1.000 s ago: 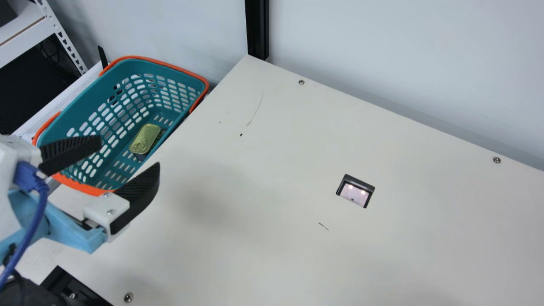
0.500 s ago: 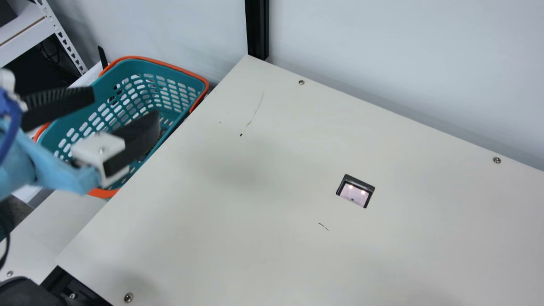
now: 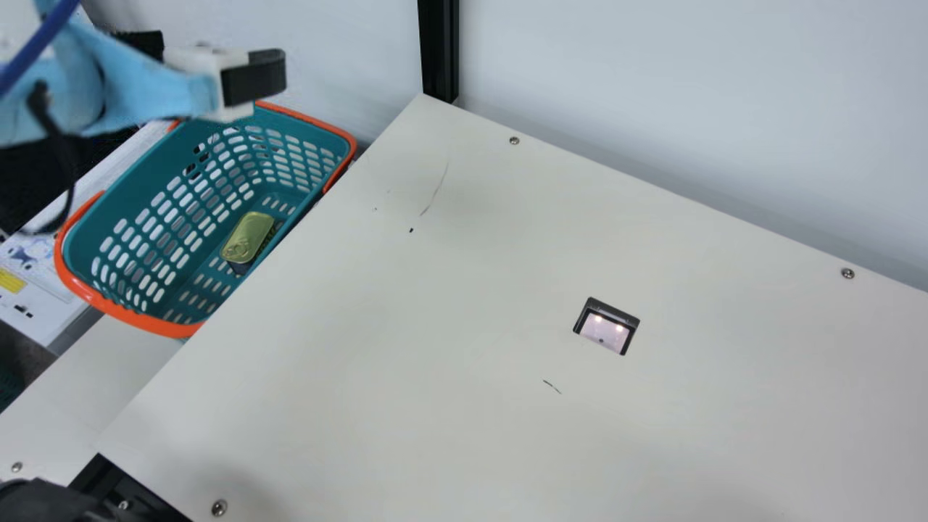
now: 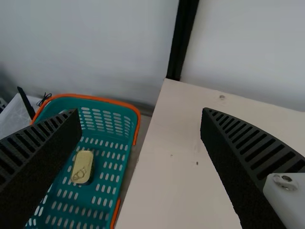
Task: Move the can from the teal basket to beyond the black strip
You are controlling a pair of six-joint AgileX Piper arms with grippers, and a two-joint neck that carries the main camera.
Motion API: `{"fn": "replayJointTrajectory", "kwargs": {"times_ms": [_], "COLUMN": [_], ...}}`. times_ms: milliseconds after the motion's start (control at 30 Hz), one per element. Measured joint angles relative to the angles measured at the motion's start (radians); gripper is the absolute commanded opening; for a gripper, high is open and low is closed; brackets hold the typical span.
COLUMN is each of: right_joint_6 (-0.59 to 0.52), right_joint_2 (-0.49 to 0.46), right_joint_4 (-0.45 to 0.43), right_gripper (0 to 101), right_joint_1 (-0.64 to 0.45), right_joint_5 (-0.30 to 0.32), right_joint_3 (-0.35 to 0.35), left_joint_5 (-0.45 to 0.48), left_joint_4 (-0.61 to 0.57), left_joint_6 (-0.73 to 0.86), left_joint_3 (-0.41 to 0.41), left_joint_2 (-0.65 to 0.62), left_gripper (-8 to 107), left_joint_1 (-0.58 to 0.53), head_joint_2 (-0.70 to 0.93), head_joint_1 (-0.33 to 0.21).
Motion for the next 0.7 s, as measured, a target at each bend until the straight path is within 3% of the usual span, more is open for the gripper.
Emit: {"fn": "replayJointTrajectory", "kwargs": {"times_ms": [267,700], "right_joint_6": [0.000,0.000], "right_joint_2": [0.000,0.000], "right_joint_4": [0.000,0.000], "right_gripper": [101,101], "right_joint_1": [0.000,0.000], "right_joint_5": [0.000,0.000], "right_joint_3": [0.000,0.000], "left_joint_5": [0.043,0.097], "left_joint_4": [-0.006,0.087], "left_joint_6": [0.096,0.043], "left_joint_3": [-0.128,-0.216], "left_joint_2": [0.248,0.521], "left_gripper": [90,90], "left_joint_1": [0.160,0.195], "head_joint_2": [0.000,0.000], "head_joint_1": [0.005,0.000]}}
